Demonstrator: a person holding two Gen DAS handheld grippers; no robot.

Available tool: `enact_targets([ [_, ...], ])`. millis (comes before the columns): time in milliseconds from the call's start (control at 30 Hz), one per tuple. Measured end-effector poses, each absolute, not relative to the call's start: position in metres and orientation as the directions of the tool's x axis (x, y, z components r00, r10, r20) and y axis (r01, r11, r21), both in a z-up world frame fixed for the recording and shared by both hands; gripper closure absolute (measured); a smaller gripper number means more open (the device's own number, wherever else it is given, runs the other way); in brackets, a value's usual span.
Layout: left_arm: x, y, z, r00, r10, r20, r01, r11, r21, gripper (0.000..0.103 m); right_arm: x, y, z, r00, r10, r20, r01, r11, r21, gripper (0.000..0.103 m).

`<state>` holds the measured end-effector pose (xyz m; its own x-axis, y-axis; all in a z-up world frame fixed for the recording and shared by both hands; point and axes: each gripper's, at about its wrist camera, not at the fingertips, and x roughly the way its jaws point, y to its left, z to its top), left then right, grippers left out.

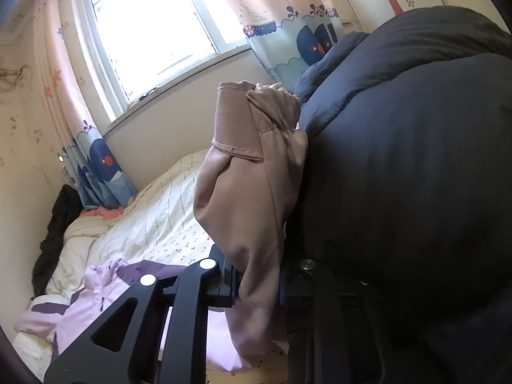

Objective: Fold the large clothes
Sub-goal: 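Lift the sleeve with the right gripper and carry it across the jacket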

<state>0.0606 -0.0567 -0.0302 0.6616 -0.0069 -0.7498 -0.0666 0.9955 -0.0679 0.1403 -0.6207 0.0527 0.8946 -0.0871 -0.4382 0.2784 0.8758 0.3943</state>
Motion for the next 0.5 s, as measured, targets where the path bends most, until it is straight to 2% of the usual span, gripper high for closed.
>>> enact_targets([
  [500,0.061,-0.0573,-0.0325,0.66,-0.003,-0.752,-0.065,0.996,-0.062,0.007,0.1342,-0.6211,0.0485,0.911,-0.073,-0.405,0.252,0.877,0.41,0.088],
])
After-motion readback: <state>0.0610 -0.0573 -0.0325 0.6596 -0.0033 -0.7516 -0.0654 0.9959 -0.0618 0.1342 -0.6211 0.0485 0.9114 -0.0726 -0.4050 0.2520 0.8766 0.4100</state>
